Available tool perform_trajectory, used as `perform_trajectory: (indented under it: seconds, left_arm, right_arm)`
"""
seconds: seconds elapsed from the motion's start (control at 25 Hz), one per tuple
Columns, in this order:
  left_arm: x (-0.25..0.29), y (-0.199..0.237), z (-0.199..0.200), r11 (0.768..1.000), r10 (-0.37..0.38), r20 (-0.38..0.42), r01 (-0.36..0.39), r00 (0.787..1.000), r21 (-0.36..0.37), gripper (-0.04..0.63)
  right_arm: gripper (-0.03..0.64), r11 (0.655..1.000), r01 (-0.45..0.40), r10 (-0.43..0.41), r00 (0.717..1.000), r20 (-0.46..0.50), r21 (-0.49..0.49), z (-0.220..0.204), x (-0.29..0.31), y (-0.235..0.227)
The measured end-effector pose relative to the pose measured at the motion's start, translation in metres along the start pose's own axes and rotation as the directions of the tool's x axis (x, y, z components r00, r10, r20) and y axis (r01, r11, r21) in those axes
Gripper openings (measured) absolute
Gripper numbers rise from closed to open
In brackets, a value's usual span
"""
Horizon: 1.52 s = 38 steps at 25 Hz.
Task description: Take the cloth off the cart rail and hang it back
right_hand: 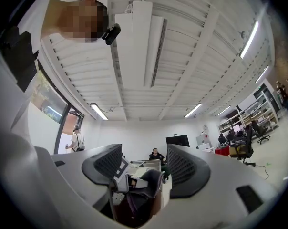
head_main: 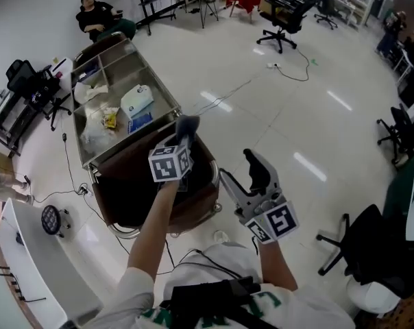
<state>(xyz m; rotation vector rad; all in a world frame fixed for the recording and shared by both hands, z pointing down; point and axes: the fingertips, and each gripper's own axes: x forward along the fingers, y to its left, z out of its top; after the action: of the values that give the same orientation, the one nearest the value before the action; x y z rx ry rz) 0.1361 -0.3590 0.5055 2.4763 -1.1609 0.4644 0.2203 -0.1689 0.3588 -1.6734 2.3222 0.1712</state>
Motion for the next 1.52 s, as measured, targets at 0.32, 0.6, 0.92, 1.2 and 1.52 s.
perform_trajectory:
  seconds: [0.32, 0.6, 0.92, 1.2, 1.52]
  left_arm:
    - [0.047, -0.052, -0.007, 0.988, -0.147, -0.135, 0.151, 0.98, 0.018, 0.265]
    - [0.035, -0.082, 0.005, 0.941, -0.311, -0.067, 0.317, 0.948, 0.114, 0.44]
    - [-0.036, -0.066, 0.04, 0.943, -0.299, 0.141, 0.27, 0.944, 0.192, 0.442]
    - [-0.152, -0.011, 0.058, 0.977, -0.174, 0.428, 0.1, 0.887, 0.191, 0.439]
    - [-0.266, 0.033, 0.043, 0.989, 0.036, 0.562, -0.111, 0.826, 0.1, 0.405]
  right_arm:
    - [0.316, 0.999, 0.03, -0.03, 1.0, -0.004, 0.032, -0.001, -0.007, -0.018]
    - [0.316, 0.999, 0.001, -0.001, 1.0, 0.001, 0.037, -0.001, 0.005, -0.009]
    - [0.31, 0.999, -0.027, 0.027, 1.0, -0.004, 0.037, -0.001, 0.019, 0.001]
    - [0.31, 0.992, -0.111, 0.112, 0.994, -0.01, 0.054, -0.007, 0.04, 0.033]
    - [0.31, 0.967, -0.24, 0.242, 0.97, -0.018, 0.084, -0.021, 0.069, 0.089]
